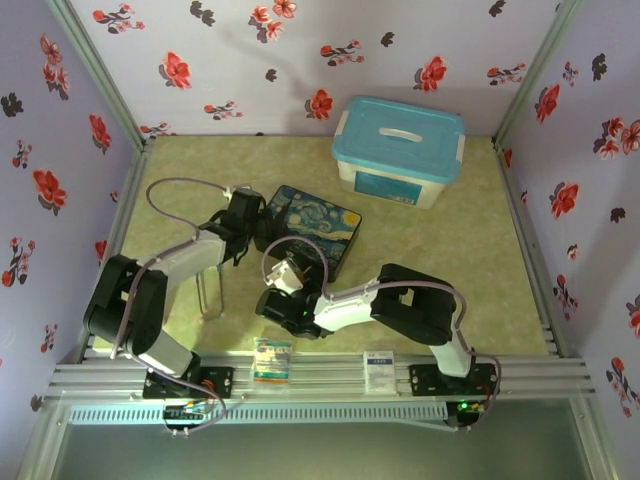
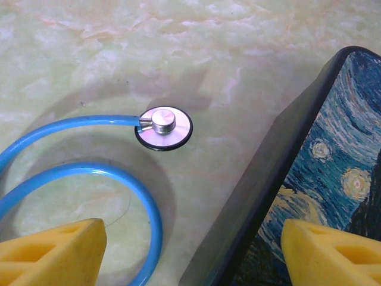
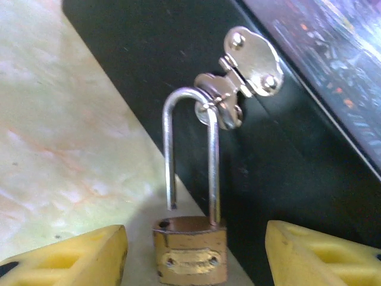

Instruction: Unlock the padlock with the key

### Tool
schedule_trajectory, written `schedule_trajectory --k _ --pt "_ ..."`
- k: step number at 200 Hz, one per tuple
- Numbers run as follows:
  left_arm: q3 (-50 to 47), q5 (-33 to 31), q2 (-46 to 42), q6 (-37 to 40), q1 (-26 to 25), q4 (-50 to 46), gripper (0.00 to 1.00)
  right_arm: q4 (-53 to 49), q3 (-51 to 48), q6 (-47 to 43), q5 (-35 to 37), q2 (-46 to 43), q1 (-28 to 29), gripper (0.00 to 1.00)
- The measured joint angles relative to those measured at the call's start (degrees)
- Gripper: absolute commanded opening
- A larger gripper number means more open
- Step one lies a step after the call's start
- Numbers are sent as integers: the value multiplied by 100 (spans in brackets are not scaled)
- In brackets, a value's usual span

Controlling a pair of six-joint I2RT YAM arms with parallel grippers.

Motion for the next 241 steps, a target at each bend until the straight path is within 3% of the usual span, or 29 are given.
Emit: schedule_trajectory --k 25,58,90,121,147,168,180,215,231,241 --pt "2 92 72 -4 0 188 70 629 -391 -92 42 -26 -72 32" --pt "4 219 155 -20 -2 378 68 1864 -1104 -518 -214 -260 -192 23" --pt "4 337 179 -20 -31 439 64 2848 -2031 -498 -1488 -979 -525 16" --pt "2 356 205 -33 -79 514 63 3724 -2837 74 -3117 -1482 -1255 15" --pt "-37 376 205 -57 -85 595 62 4839 -3270 680 -4544 -1241 -1921 13" --pt "-92 374 203 -61 -90 682 59 5755 -3388 999 -5147 -988 -2105 10" --pt "-111 393 201 -66 -94 730 55 6011 -3440 1108 -5340 -935 -2122 10" --pt "-157 398 160 -68 -114 769 57 6085 -3576 1207 -5589 -1005 -2120 16" --pt "-227 402 63 -63 -116 741 62 5547 -3630 1139 -5276 -1333 -2024 31" --pt "-256 413 13 -68 -116 691 64 4846 -3556 935 -4830 -1681 -1884 35"
